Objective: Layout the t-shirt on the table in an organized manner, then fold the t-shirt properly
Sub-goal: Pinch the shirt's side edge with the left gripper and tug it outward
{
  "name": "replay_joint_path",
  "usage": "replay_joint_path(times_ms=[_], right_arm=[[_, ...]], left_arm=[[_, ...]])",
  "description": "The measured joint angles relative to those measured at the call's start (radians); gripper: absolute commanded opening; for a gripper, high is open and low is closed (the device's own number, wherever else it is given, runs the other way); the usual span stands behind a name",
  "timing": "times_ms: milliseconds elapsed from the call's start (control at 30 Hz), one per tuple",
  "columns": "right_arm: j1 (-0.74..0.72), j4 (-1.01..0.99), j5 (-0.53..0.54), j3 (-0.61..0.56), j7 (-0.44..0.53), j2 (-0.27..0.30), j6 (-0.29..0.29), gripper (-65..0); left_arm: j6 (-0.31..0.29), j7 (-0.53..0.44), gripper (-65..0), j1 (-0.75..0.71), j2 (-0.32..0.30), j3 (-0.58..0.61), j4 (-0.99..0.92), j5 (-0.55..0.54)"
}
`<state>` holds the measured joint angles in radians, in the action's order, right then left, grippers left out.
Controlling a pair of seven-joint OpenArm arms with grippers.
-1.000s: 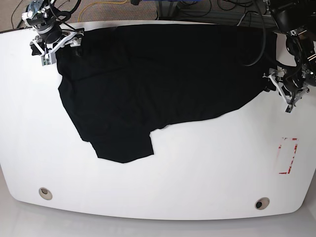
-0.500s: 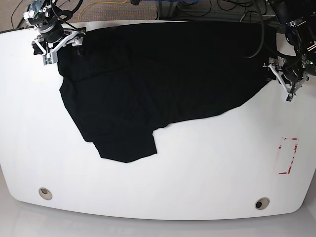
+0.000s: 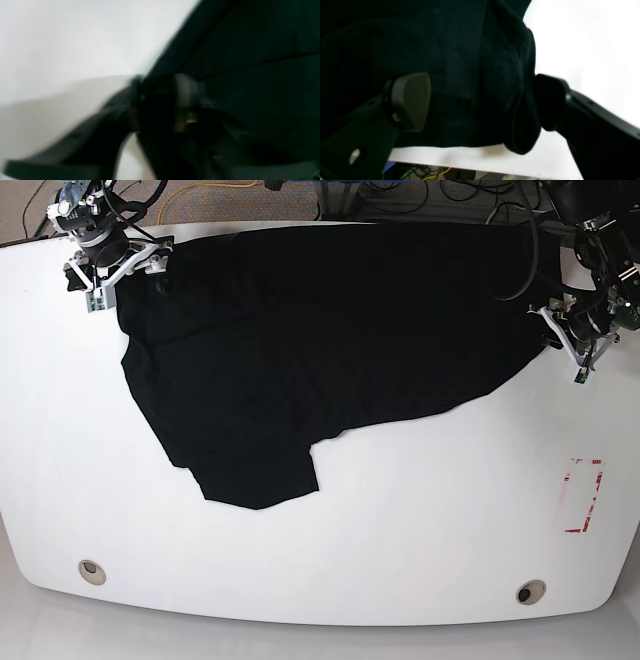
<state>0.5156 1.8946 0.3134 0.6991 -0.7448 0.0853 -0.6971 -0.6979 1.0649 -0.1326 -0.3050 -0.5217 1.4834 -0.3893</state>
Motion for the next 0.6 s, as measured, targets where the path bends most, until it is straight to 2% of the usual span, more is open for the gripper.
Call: replay_joint_path(times_ms=[333, 600], right_arm=[[0.000, 0.000, 0.000, 0.000, 0.000, -0.003, 0.000, -3.6], [0.000, 0.000, 0.000, 0.000, 0.000, -0.003, 0.000, -3.6]], left_arm=[[-0.002, 0.003, -61.0, 0.005, 0.003, 0.004, 0.021, 0.003], [0.001, 0.019, -60.8, 0.014, 0.004, 0.005, 0.141, 0.026]])
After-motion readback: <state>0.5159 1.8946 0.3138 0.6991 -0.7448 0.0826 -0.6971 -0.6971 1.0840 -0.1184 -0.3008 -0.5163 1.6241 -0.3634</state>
